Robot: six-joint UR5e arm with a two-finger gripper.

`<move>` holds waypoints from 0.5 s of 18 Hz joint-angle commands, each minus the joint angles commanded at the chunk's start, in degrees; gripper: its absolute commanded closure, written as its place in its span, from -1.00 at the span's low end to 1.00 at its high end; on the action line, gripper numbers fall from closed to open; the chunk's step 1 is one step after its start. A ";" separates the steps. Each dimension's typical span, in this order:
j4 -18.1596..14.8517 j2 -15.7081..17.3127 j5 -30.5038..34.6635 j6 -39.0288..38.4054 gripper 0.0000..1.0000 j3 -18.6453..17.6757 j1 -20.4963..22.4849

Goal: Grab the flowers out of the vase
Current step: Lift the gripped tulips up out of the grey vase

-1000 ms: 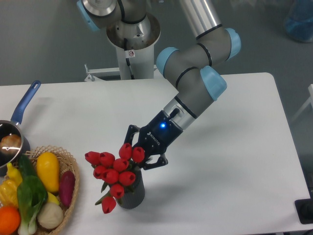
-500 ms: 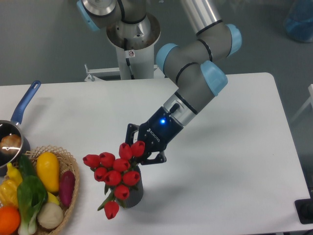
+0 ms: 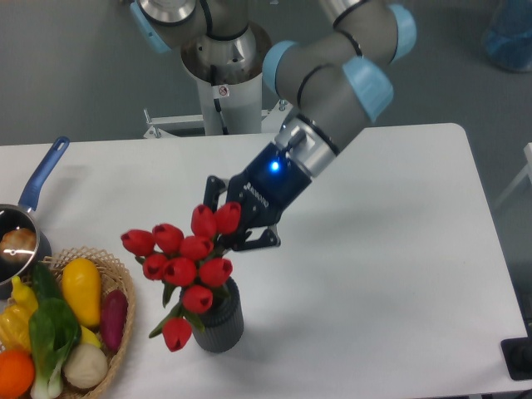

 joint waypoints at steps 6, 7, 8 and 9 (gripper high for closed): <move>0.00 1.58 0.17 -4.14 1.00 3.78 0.09; -0.09 1.93 0.70 -4.06 1.00 4.05 0.52; 0.00 2.72 1.05 -3.71 1.00 4.05 1.22; 0.00 3.34 1.75 -3.62 1.00 4.14 1.84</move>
